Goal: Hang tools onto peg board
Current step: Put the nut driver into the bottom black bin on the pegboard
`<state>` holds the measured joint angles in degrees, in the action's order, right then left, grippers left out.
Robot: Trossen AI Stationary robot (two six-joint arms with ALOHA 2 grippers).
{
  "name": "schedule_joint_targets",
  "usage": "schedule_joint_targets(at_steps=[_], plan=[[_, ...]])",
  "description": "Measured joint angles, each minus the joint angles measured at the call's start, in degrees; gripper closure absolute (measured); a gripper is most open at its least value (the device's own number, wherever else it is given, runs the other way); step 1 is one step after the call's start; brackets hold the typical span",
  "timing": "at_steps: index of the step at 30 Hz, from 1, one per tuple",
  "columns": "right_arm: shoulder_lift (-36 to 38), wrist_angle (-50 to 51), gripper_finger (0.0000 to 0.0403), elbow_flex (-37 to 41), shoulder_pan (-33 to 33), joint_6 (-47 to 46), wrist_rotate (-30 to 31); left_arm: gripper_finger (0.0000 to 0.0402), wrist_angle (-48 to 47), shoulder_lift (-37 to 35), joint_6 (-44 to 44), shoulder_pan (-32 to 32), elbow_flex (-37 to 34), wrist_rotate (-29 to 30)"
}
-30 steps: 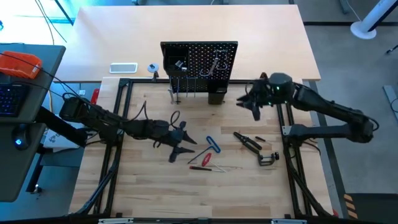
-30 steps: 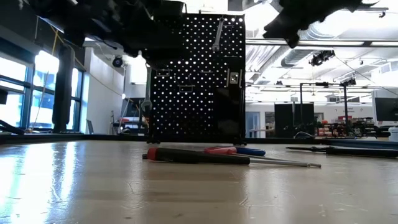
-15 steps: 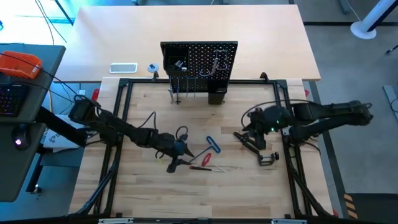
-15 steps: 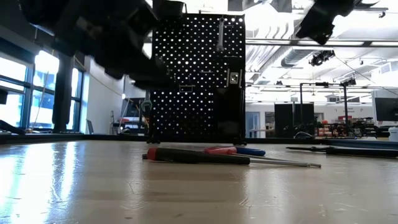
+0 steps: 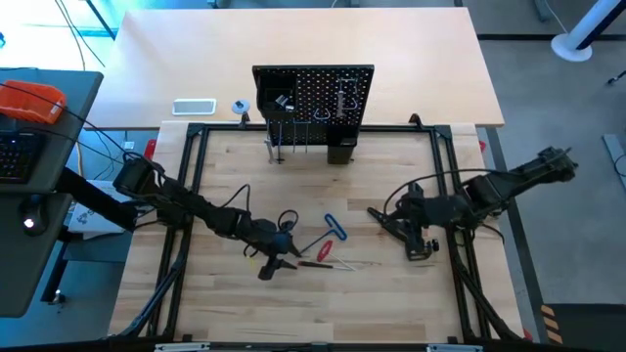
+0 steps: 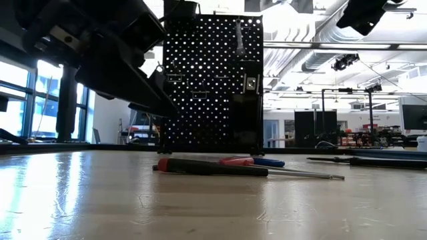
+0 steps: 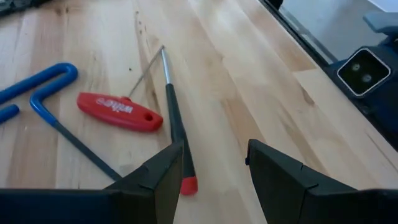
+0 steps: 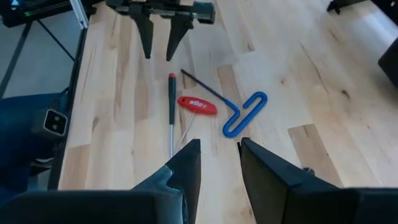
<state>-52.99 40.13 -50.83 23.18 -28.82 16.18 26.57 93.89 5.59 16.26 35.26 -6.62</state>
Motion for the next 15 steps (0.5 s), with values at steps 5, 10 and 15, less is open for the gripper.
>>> schedule_joint_targets(at_steps=[5,10,15], plan=[[0.0,2.18,0.0295,0.0,1.75,-3.0,0.22,0.0229,-2.12,0.0,2.13,0.19,-0.02,-2.17],[0.0,3.65,0.0295,0.0,3.52,-4.87,0.24,0.0229,-3.72,0.0,2.89,1.4,-0.02,-2.21],[0.0,3.84,0.0295,0.0,5.11,-5.74,1.69,0.0229,-4.44,-0.04,3.77,2.55,-0.02,-2.31]])
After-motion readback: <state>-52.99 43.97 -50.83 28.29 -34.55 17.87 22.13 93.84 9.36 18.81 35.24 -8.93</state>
